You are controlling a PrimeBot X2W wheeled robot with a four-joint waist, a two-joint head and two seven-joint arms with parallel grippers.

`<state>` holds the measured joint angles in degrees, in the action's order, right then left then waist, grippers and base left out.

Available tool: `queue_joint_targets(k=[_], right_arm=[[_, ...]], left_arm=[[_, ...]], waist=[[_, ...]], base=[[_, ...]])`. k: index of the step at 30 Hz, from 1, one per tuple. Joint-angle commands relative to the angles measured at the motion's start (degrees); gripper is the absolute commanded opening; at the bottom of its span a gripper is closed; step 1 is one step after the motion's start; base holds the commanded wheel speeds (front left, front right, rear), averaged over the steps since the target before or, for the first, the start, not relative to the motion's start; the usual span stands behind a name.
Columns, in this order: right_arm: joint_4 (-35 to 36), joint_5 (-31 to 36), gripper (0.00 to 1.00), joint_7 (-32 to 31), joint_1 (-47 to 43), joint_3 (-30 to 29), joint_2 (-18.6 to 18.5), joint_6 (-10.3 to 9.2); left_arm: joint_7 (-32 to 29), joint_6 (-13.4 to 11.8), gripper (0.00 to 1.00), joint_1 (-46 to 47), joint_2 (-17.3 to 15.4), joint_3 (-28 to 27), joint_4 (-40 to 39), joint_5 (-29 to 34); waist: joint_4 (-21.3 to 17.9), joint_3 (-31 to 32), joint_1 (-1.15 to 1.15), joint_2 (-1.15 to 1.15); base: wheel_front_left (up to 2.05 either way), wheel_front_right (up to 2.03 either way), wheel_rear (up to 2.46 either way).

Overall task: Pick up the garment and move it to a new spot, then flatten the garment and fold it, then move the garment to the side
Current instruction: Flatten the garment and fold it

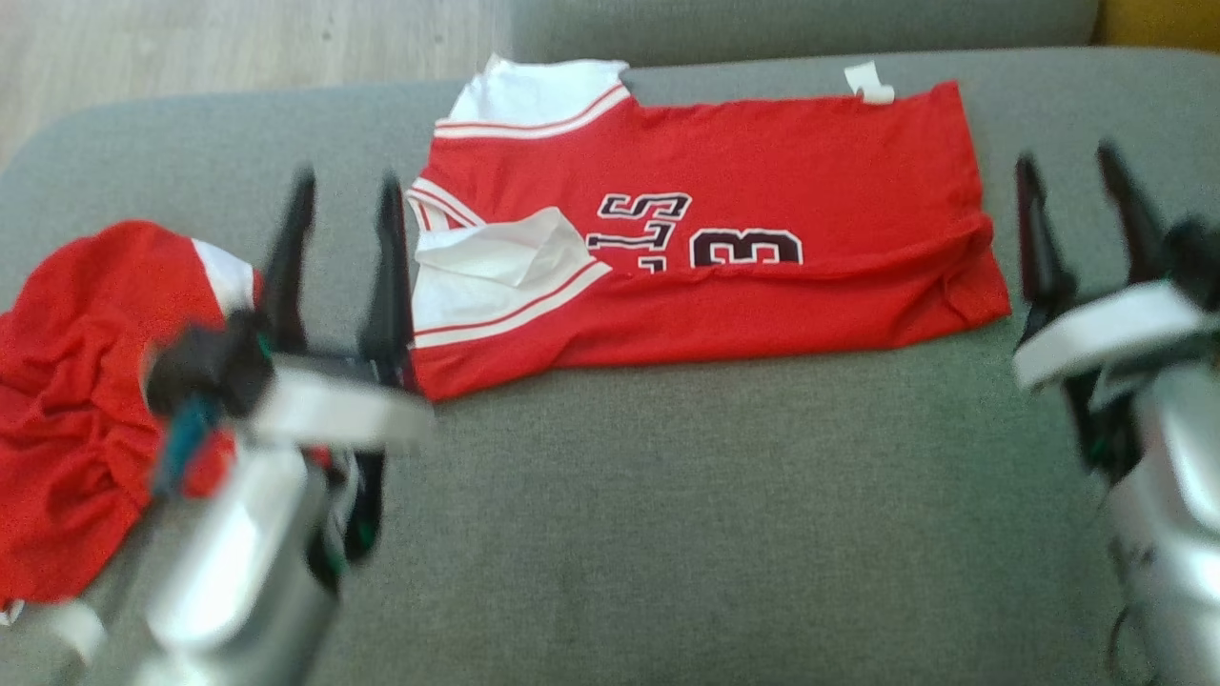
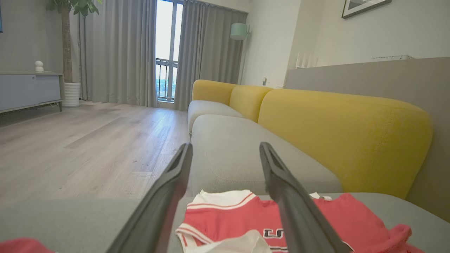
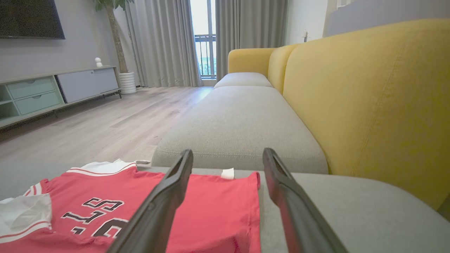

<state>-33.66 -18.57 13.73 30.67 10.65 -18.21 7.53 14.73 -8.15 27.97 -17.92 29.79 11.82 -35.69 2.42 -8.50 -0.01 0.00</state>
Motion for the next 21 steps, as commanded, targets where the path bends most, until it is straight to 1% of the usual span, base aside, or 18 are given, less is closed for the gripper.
queue_joint_targets(k=[1, 2, 3, 7, 10, 11, 12, 16, 18, 21], right_arm=[[2.6, 1.4, 1.0, 0.7, -2.3, -1.1, 1.8, -0.04], [2.6, 1.4, 1.0, 0.7, -2.3, -1.1, 1.8, -0.04], [4.3, 3.4, 1.0, 0.9, -5.5, -3.0, 4.0, -0.04], [7.7, 6.3, 1.0, 1.1, -10.8, -6.1, 8.1, -0.04], [9.6, 8.4, 1.0, 1.2, -13.9, -8.8, 10.7, -0.04], [10.8, 9.1, 1.0, 1.2, -15.4, -10.2, 12.0, -0.04], [10.8, 9.1, 1.0, 1.2, -15.4, -10.2, 12.0, -0.04], [12.5, 10.1, 1.0, 1.2, -16.3, -10.4, 13.4, -0.04], [13.2, 10.4, 1.0, 1.2, -16.0, -10.1, 13.7, -0.04], [14.1, 10.5, 1.0, 1.0, -15.4, -9.9, 14.0, -0.04]], left_arm=[[0.3, 0.0, 1.0, -1.4, -0.1, -4.1, -2.6, 2.2], [0.3, 0.0, 1.0, -1.4, -0.1, -4.1, -2.6, 2.2], [0.3, 0.2, 1.0, -5.7, 2.3, -6.7, -3.6, 4.8], [0.3, 1.7, 1.0, -12.2, 6.4, -11.2, -4.1, 9.2], [0.3, 3.1, 1.0, -15.3, 8.8, -14.0, -3.8, 12.4], [0.3, 4.2, 1.0, -16.3, 10.0, -15.8, -3.3, 14.0], [0.3, 4.2, 1.0, -16.3, 10.0, -15.8, -3.3, 14.0], [0.3, 6.2, 1.0, -16.6, 11.7, -18.1, -1.1, 16.2], [0.3, 6.9, 1.0, -15.9, 12.1, -18.4, 1.3, 17.0], [0.3, 7.1, 1.0, -14.2, 12.4, -18.2, 6.9, 17.7]], waist=[[0.2, 1.2, 0.01, 0.0], [0.2, 1.2, 0.01, 0.0], [0.1, 1.7, 0.01, 0.0], [-0.4, 2.6, 0.01, 0.0], [-0.7, 3.0, 0.01, 0.0], [-1.0, 3.0, 0.01, 0.0], [-1.0, 3.0, 0.01, 0.0], [-1.6, 2.5, 0.01, 0.0], [-2.0, 1.9, 0.01, 0.0], [-2.4, 1.1, 0.01, 0.0]], base=[[0.0, 0.0, 0.0], [0.0, 0.0, 0.0], [0.0, 0.0, 0.0], [0.0, 0.0, 0.0], [0.0, 0.0, 0.0], [0.0, 0.0, 0.0], [0.0, 0.0, 0.0], [0.0, 0.0, 0.0], [0.0, 0.0, 0.0], [0.0, 0.0, 0.0]])
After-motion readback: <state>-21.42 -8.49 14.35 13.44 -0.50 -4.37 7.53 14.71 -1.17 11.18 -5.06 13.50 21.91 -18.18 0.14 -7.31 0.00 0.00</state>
